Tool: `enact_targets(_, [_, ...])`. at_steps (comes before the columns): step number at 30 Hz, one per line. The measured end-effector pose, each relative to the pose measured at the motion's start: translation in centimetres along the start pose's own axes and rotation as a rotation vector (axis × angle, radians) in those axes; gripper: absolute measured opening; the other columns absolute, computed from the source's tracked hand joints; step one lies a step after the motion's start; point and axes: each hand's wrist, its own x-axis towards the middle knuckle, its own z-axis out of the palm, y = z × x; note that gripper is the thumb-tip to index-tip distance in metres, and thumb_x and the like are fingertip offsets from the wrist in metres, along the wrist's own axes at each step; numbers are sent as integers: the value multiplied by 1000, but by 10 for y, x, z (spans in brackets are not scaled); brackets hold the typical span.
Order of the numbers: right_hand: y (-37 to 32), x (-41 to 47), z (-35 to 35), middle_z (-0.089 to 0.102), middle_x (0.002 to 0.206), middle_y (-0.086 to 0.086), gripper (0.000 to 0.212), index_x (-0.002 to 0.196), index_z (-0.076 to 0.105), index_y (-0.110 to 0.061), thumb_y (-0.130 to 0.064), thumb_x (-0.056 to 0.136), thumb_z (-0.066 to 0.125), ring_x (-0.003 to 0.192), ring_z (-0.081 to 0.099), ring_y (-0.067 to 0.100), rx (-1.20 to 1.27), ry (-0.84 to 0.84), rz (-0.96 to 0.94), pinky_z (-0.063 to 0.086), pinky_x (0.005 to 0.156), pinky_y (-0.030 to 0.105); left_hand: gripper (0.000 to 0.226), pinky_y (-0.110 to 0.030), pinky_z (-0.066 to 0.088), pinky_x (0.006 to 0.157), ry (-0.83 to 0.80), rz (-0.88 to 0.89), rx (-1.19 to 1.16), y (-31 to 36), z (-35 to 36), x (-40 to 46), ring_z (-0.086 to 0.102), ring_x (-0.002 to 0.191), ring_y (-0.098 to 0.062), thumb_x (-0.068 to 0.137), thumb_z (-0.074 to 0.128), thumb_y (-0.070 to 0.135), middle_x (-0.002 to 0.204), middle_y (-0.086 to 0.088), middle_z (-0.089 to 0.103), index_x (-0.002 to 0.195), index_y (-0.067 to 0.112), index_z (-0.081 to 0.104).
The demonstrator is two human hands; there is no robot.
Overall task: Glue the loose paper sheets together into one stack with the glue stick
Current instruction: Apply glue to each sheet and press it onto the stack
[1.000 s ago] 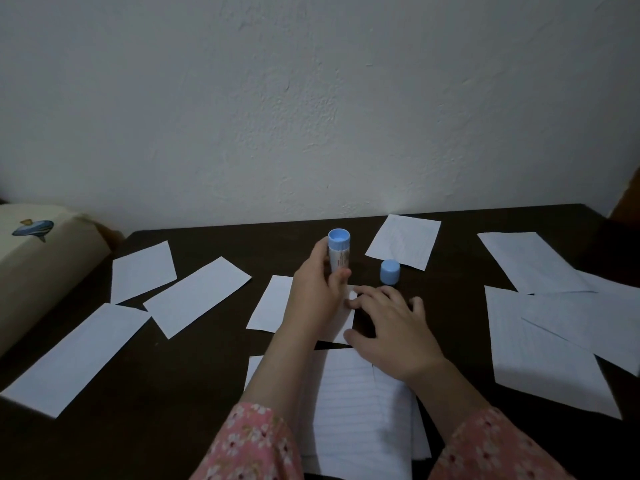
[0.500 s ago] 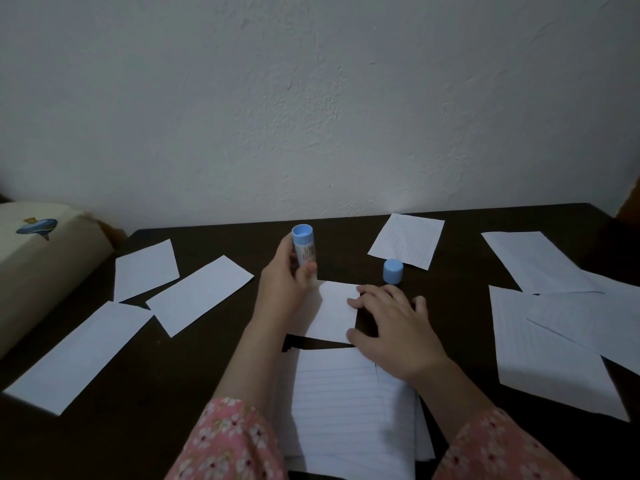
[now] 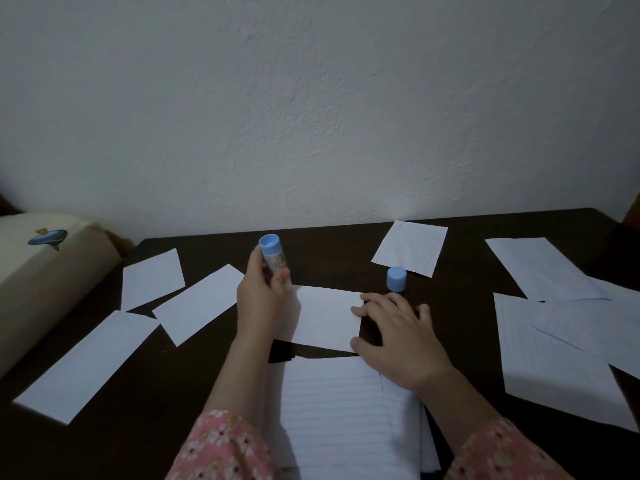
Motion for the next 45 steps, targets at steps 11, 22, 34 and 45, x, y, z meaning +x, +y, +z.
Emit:
enact_targets(11, [-2, -3, -3, 23, 150, -19, 51, 137, 38, -41, -55, 89, 49, 142, 11, 7, 5, 38, 8, 2, 116, 51, 53, -21, 52, 78, 399, -207, -623, 26, -36, -7, 61, 94, -8, 95, 55, 25, 123, 2, 53, 142, 23, 31])
enact_targets(22, [0, -2, 2, 30, 139, -3, 49, 144, 35, -30, -46, 98, 38, 131, 25, 13, -43, 160, 73, 20, 113, 34, 55, -26, 50, 74, 164, -228, -578, 36, -24, -64, 64, 85, -7, 92, 59, 27, 97, 7, 64, 141, 29, 35])
enact_targets(34, [2, 0, 1, 32, 147, -12, 40, 132, 51, -33, -45, 94, 47, 138, 19, 10, 33, 145, 53, 14, 116, 41, 39, -28, 52, 77, 39, -162, -329, 30, -1, -58, 56, 105, -12, 91, 59, 30, 111, 9, 53, 124, 36, 40])
enact_targets(45, [0, -2, -2, 34, 146, -16, 25, 113, 63, -38, -47, 94, 49, 138, 18, 7, 108, 155, 15, 13, 114, 44, 44, -48, 51, 93, -19, -132, -222, 29, 0, -60, 57, 115, -26, 90, 60, 35, 127, -3, 56, 128, 36, 40])
